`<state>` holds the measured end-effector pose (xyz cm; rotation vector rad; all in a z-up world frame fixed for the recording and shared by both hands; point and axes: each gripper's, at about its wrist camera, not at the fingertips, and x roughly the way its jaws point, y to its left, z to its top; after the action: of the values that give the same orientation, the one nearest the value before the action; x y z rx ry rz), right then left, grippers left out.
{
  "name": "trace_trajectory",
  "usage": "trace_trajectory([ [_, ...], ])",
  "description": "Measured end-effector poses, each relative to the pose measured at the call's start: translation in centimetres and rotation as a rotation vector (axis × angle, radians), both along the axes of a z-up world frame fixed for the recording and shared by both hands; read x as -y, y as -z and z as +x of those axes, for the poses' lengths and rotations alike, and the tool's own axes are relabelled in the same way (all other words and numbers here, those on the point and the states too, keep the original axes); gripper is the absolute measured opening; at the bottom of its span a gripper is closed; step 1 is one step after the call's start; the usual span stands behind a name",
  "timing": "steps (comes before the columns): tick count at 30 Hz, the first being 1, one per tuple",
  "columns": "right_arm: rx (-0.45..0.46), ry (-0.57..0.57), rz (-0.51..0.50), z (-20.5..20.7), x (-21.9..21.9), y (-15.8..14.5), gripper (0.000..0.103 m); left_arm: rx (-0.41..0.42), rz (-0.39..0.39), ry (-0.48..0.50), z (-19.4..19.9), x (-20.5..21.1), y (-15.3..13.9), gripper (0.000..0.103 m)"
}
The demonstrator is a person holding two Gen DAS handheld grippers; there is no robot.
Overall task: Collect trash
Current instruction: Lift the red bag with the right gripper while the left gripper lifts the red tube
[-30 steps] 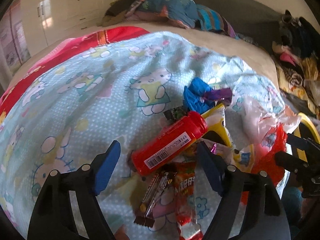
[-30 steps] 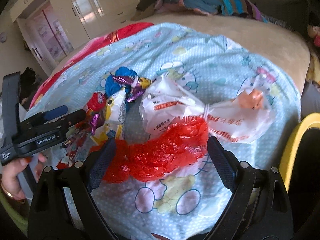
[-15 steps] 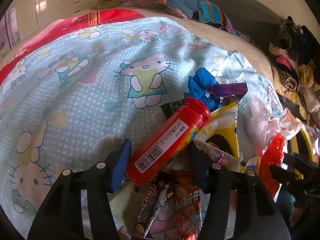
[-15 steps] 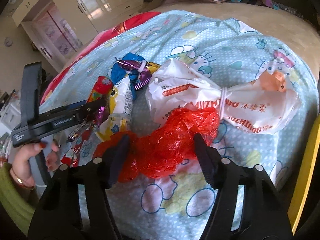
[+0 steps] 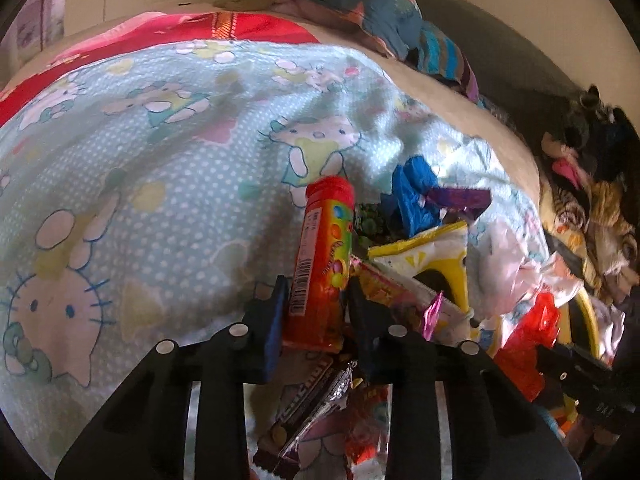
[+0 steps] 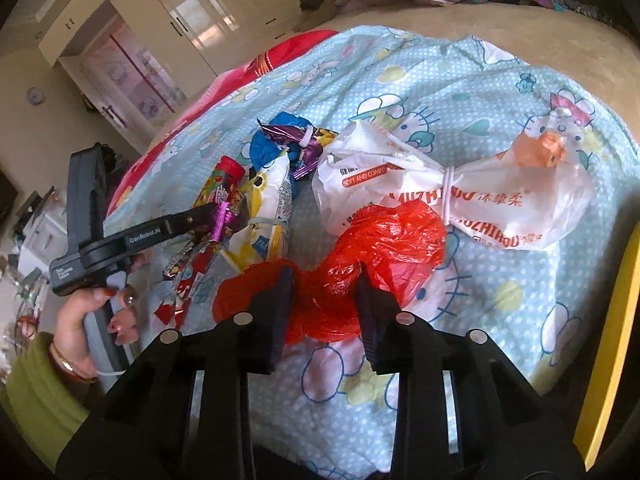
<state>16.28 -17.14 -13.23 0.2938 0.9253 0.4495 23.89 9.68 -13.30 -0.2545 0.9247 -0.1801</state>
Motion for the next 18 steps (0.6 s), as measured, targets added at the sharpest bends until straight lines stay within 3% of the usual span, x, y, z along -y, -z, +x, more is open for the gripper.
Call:
trace_trajectory([
  [11, 0.072, -0.018, 0.031, -1.4, 0.7, -1.6, 0.02, 0.108, -0.084, -0.083, -3.0, -0.5, -3.8, 0.026],
  [18, 0.148, -0.032, 0.02, -2.7, 0.7, -3.6, 0.02, 0.175, -0.116, -0.073, -5.6, 0.8, -6.3, 0.026],
])
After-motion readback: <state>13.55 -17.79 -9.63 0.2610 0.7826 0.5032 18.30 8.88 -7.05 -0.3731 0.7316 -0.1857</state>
